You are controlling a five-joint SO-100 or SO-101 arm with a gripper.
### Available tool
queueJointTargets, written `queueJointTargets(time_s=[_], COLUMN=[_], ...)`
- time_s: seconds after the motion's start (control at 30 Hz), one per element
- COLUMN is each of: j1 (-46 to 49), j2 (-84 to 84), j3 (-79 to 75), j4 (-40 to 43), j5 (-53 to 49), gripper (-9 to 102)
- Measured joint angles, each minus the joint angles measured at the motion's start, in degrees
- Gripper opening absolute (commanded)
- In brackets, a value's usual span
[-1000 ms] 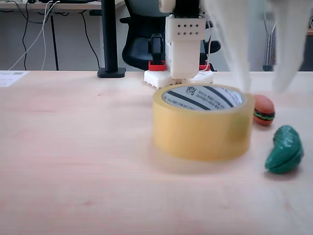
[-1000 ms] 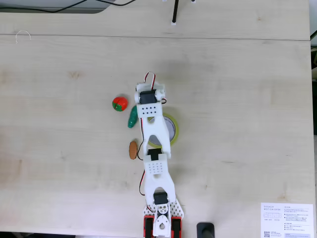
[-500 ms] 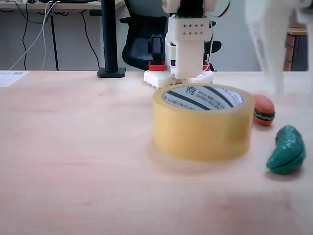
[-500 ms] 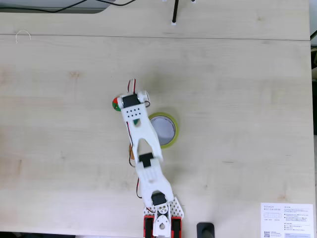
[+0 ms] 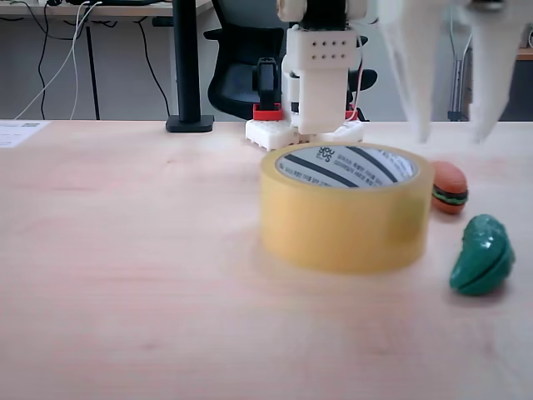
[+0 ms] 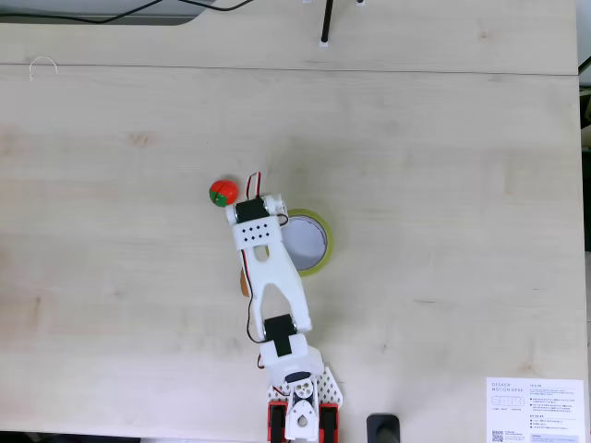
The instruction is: Grasp a cucumber and put it in the hole.
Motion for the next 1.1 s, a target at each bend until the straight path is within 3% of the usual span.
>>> queueJointTargets(time_s=[0.2,0.37,0.67,1.1], j1=[-2.6,-4.0,-4.0,-3.4], j2=[2.6,2.6,1.8,-4.2], j3=[11.1,11.9,11.9,11.9], j4=[-14.2,-18.7,-20.2,-20.6], j5=[4.7,9.2,16.5,17.5], gripper=[27,30,33,32])
